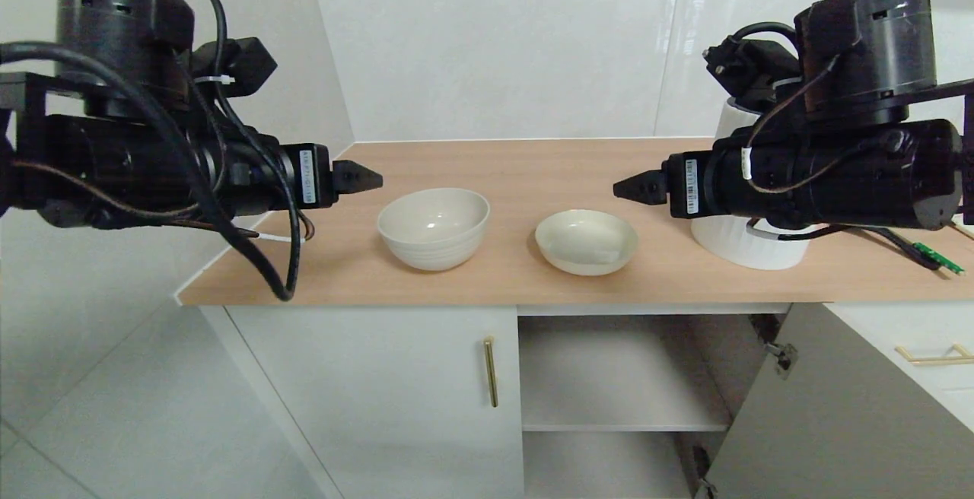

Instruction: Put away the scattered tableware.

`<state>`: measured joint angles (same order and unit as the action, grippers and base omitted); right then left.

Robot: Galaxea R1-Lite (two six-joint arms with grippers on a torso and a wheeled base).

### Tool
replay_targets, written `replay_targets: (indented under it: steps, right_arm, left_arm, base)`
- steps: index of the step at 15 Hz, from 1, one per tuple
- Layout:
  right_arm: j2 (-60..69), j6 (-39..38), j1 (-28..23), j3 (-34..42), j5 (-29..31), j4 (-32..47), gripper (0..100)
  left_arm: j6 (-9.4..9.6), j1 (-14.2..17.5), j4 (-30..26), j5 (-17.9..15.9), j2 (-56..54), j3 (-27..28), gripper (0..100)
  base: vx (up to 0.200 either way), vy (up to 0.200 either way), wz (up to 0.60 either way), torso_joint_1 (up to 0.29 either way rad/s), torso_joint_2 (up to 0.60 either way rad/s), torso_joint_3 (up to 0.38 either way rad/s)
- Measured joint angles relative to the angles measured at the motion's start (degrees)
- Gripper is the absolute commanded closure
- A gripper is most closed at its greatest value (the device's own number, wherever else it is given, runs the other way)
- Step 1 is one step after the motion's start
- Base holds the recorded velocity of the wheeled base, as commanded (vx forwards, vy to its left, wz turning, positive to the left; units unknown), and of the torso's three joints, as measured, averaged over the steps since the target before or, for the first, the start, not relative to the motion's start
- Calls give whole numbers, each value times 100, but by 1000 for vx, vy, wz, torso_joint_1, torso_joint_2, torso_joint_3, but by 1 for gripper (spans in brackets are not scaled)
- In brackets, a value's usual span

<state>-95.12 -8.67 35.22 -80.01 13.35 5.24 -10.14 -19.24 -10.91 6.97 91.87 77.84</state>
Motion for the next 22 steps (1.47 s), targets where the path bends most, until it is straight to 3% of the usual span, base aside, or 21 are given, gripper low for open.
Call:
replay_targets:
  steps: [3, 6, 15, 16, 22]
  right_arm:
    - [-118, 0, 52, -1, 2, -12, 0]
    - [-177, -2, 63, 22, 6, -13, 0]
    - [-132, -20, 61, 99, 26, -13, 0]
    - [-121, -22, 61, 110, 28, -13, 0]
    - [-107, -17, 61, 116, 37, 0, 0]
  left_arm:
    - [-179, 61, -494, -2, 532, 614, 0]
    - [-288, 179, -545, 24, 1106, 903, 0]
    - [-321, 235, -560, 99, 1860, 1215, 0]
    - [-321, 235, -562, 123, 1910, 1240, 100]
    - [-338, 238, -534, 128, 2177, 1346, 100]
  base:
    - [0, 0, 0, 0, 0, 0]
    - [0, 0, 0, 0, 0, 0]
    - [0, 0, 0, 0, 0, 0]
    - [0, 0, 0, 0, 0, 0]
    - [0, 0, 0, 0, 0, 0]
